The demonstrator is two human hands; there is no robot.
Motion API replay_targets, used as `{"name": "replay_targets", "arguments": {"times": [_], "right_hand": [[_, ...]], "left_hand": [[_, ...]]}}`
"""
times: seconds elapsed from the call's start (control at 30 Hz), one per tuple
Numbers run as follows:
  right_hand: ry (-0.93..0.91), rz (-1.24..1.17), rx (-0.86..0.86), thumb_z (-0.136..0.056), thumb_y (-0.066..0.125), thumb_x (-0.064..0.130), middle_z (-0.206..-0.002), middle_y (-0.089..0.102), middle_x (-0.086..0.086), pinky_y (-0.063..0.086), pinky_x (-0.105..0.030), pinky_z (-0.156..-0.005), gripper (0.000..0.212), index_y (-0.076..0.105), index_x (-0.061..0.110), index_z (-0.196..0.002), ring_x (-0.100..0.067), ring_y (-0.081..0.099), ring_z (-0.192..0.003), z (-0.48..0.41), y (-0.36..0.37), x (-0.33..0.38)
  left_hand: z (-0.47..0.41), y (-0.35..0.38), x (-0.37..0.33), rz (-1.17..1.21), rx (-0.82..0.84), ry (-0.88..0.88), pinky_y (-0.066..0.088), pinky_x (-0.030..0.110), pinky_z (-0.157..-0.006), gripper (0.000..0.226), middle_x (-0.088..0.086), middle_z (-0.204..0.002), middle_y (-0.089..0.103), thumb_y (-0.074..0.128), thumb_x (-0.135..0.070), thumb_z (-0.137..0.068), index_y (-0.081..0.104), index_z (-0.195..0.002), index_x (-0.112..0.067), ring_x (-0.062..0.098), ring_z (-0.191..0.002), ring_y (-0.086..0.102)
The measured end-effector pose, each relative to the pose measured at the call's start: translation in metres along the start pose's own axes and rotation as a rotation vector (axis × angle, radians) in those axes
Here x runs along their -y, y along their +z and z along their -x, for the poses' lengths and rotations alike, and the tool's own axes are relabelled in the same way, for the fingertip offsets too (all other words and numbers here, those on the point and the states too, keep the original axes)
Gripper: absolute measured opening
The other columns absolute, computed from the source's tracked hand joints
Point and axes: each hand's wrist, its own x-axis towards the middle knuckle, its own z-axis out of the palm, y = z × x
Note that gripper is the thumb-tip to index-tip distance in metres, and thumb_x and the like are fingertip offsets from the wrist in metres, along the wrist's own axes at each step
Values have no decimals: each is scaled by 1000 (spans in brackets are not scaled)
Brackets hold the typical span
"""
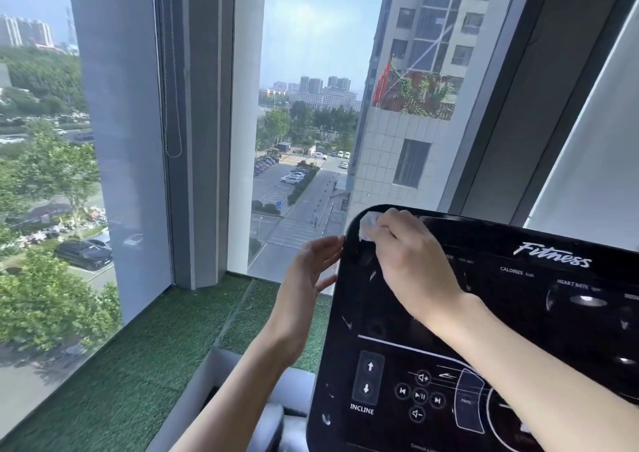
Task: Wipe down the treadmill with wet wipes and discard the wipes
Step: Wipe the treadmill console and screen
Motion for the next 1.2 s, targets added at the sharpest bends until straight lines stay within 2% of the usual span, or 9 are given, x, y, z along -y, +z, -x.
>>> {"name": "replay_targets", "arguments": {"times": [0.1,0.17,0.33,0.47,0.57,0.73,0.9,1.07,1.2], "right_hand": [[-162,-8,151,-93,38,-1,-106,61,-7,50,-34,-80,32,68,1,-104,-24,56,-86,22,5,18],[-272,40,229,-93,47,-2,-115,63,-6,50,-35,-81,28,68,5,-110,-25,58,-91,26,1,13],[97,88,52,-83,67,-4,-107,63,-7,47,-42,-83,31,69,5,-113,-32,52,-94,4,-4,-10],[-33,101,198,-93,52,24,-121,59,-5,43,-40,-88,40,61,7,-128,-27,52,-109,21,-2,19],[-135,159,259,-95,45,30,-128,59,1,40,-40,-87,40,61,15,-129,-25,53,-113,22,-6,14],[138,185,116,-96,45,27,-124,59,3,36,-39,-85,38,62,17,-128,-25,52,-107,14,-10,-3],[-115,144,274,-96,45,34,-127,59,1,40,-42,-86,41,61,19,-131,-26,53,-111,32,-6,18],[63,136,260,-97,41,37,-132,56,4,36,-42,-88,43,58,23,-134,-26,50,-111,28,-11,16],[-186,135,376,-98,42,39,-132,56,5,38,-41,-88,42,58,25,-134,-25,50,-111,47,-9,19]], "left_hand": [[1,2,0,-7,-28,-1,45,35,-103,47,-9,-124,68,16,-29,-108,60,-123,-19,6,-120,60],[2,4,0,-14,-44,0,45,34,-103,47,-9,-124,68,16,-29,-109,60,-123,-19,6,-120,60],[6,5,0,-25,-36,-1,42,39,-106,49,-5,-129,66,15,-31,-109,59,-126,-18,8,-125,57],[7,7,-1,-27,-55,-4,43,36,-106,47,-8,-123,69,16,-28,-109,61,-121,-20,5,-121,59],[8,7,-1,-27,-60,-9,44,35,-106,46,-10,-120,70,17,-29,-108,61,-121,-21,4,-119,60],[11,4,-2,-50,-32,-22,42,36,-105,50,-8,-127,67,14,-31,-108,59,-126,-19,5,-123,58],[11,4,0,-32,-61,-27,44,34,-104,47,-9,-120,70,17,-29,-108,61,-120,-21,3,-119,60],[13,2,0,-47,-47,-29,44,34,-103,50,-6,-126,68,14,-31,-109,60,-124,-18,5,-122,58],[14,2,0,-54,-49,-30,45,28,-96,48,-12,-120,70,15,-29,-108,61,-121,-20,2,-119,59]]}}
